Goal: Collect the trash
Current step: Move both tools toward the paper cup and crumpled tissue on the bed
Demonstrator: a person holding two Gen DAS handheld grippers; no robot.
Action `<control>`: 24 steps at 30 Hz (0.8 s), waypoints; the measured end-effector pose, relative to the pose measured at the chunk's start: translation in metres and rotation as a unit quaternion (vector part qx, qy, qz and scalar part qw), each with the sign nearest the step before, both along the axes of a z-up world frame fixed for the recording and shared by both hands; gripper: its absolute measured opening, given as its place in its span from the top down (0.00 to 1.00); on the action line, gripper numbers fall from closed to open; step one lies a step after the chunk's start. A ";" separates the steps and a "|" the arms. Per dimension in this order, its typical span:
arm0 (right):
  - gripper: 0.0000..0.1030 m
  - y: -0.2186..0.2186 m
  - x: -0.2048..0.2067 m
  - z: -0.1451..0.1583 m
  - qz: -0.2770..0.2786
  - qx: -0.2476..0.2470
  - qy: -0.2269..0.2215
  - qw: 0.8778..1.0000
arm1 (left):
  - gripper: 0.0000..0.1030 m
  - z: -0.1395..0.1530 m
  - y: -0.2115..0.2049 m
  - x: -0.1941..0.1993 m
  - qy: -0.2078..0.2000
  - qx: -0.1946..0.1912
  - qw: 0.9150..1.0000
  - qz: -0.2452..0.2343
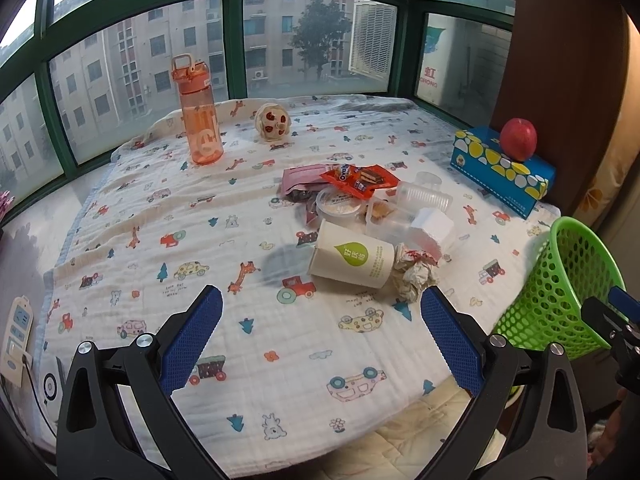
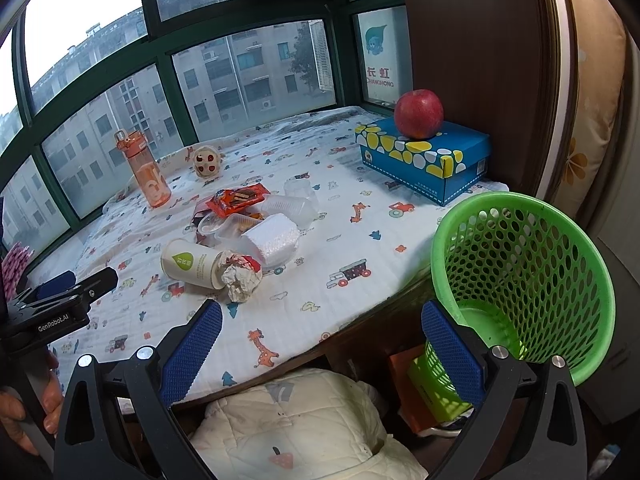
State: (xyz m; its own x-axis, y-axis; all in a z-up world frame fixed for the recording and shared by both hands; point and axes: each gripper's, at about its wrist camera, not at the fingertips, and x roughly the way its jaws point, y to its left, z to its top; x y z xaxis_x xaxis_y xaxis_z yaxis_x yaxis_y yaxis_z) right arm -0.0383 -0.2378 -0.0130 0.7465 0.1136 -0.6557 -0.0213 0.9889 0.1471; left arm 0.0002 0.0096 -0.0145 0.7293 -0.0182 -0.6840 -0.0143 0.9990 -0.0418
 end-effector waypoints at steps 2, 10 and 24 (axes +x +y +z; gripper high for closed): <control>0.06 0.000 0.000 0.000 -0.001 0.000 0.001 1.000 | 0.05 -0.002 0.002 0.000 0.002 -0.003 1.000 0.000; 0.06 0.003 0.000 0.000 -0.001 0.000 0.002 1.000 | 0.05 0.003 0.001 0.003 0.007 -0.004 1.000 0.005; 0.06 0.007 0.003 -0.002 0.001 -0.001 0.006 1.000 | 0.05 0.004 0.002 0.007 0.009 -0.003 1.000 0.008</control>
